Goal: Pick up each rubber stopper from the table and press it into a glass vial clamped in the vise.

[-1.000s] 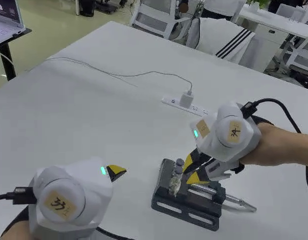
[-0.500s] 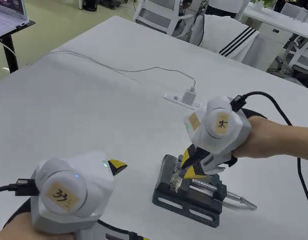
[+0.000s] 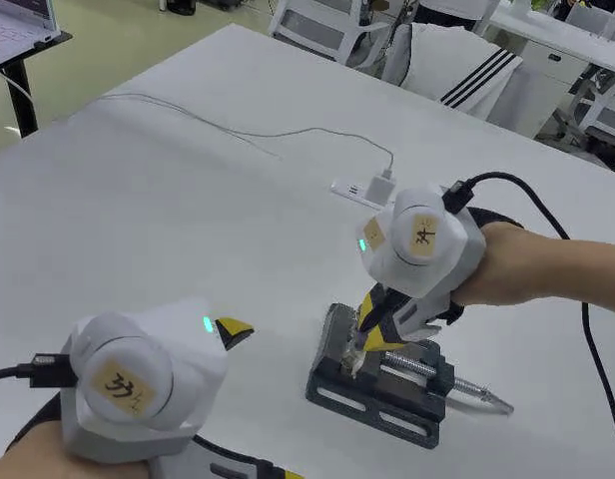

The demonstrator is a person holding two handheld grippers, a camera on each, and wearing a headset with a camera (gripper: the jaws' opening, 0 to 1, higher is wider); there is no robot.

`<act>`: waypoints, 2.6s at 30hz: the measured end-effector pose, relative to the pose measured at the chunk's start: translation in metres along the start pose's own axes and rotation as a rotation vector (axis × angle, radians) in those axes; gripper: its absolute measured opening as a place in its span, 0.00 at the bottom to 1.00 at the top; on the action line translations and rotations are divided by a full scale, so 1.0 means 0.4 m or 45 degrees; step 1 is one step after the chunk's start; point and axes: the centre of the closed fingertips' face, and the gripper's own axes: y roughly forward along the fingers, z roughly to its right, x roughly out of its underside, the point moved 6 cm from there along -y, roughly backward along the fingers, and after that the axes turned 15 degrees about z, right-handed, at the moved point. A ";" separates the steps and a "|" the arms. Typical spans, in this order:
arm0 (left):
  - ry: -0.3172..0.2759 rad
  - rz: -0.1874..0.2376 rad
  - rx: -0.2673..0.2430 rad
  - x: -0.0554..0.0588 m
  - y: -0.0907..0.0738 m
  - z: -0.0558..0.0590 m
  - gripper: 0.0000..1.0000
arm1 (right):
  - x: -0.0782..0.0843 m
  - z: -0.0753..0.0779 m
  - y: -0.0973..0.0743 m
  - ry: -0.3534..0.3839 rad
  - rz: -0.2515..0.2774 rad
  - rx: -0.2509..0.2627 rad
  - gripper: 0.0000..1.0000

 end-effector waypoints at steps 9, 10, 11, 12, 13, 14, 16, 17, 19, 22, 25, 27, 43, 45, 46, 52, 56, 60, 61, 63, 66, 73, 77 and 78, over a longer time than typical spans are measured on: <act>-0.003 0.000 0.008 0.000 0.006 0.001 0.96 | -0.003 0.001 0.005 0.010 -0.032 -0.005 0.04; -0.007 0.001 0.008 0.000 0.006 0.001 0.96 | -0.003 0.001 0.004 0.024 -0.034 -0.003 0.04; -0.007 0.003 0.008 -0.001 0.006 0.001 0.96 | -0.004 0.001 0.004 0.023 -0.033 -0.004 0.04; -0.006 0.003 0.008 -0.001 0.006 0.000 0.95 | -0.003 0.001 0.004 0.024 -0.043 -0.004 0.04; -0.006 0.001 0.008 -0.001 0.006 0.000 0.95 | -0.003 0.002 0.004 0.024 -0.045 -0.004 0.04; -0.006 0.001 0.009 -0.001 0.006 -0.001 0.95 | -0.003 0.002 0.004 0.028 -0.046 -0.003 0.04; -0.008 0.000 0.006 0.000 0.005 -0.002 0.95 | -0.005 0.001 0.006 0.035 -0.057 0.000 0.04; -0.010 0.000 0.007 0.000 0.005 -0.001 0.95 | -0.008 0.002 0.008 0.036 -0.066 0.002 0.04; -0.006 -0.002 0.006 0.000 0.004 -0.001 0.95 | -0.008 0.003 0.008 0.058 -0.084 0.007 0.04; -0.010 -0.004 0.006 0.002 0.004 0.000 0.95 | -0.008 0.005 0.008 0.116 -0.090 0.015 0.04; -0.011 -0.008 0.008 0.005 0.005 0.001 0.95 | -0.005 0.009 0.008 0.174 -0.076 0.022 0.03; -0.013 -0.007 0.012 0.005 0.006 0.002 0.95 | -0.004 0.006 0.008 0.220 -0.072 0.042 0.03; -0.016 0.001 0.026 0.002 0.020 0.008 0.95 | -0.004 0.003 0.012 0.470 -0.053 0.209 0.02; -0.015 0.003 0.026 0.001 0.021 0.006 0.95 | -0.005 0.001 0.013 0.474 -0.054 0.226 0.02; -0.015 0.002 0.026 0.001 0.021 0.006 0.95 | -0.006 -0.001 0.013 0.469 -0.055 0.228 0.03; -0.014 0.001 0.025 0.002 0.018 0.004 0.94 | -0.005 -0.003 0.012 0.420 -0.053 0.221 0.04; -0.015 -0.003 0.022 0.004 0.015 0.003 0.94 | -0.004 -0.001 0.011 0.417 -0.048 0.209 0.05; -0.018 -0.003 0.019 0.005 0.013 0.003 0.94 | -0.003 0.000 0.011 0.393 -0.042 0.196 0.06; -0.019 -0.003 0.019 0.005 0.013 0.003 0.94 | -0.002 0.000 0.011 0.390 -0.041 0.195 0.06; -0.019 -0.005 0.019 0.006 0.013 0.004 0.94 | -0.002 -0.001 0.010 0.383 -0.041 0.191 0.06; -0.021 -0.005 0.020 0.005 0.014 0.005 0.94 | -0.002 -0.001 0.010 0.366 -0.043 0.188 0.07; -0.024 -0.009 0.026 0.006 0.016 0.008 0.93 | 0.000 -0.001 0.008 0.369 -0.030 0.189 0.08; -0.026 -0.008 0.025 0.006 0.017 0.008 0.93 | -0.001 -0.001 0.008 0.365 -0.025 0.183 0.08; -0.026 -0.010 0.025 0.006 0.017 0.008 0.93 | -0.001 -0.001 0.008 0.370 -0.024 0.186 0.08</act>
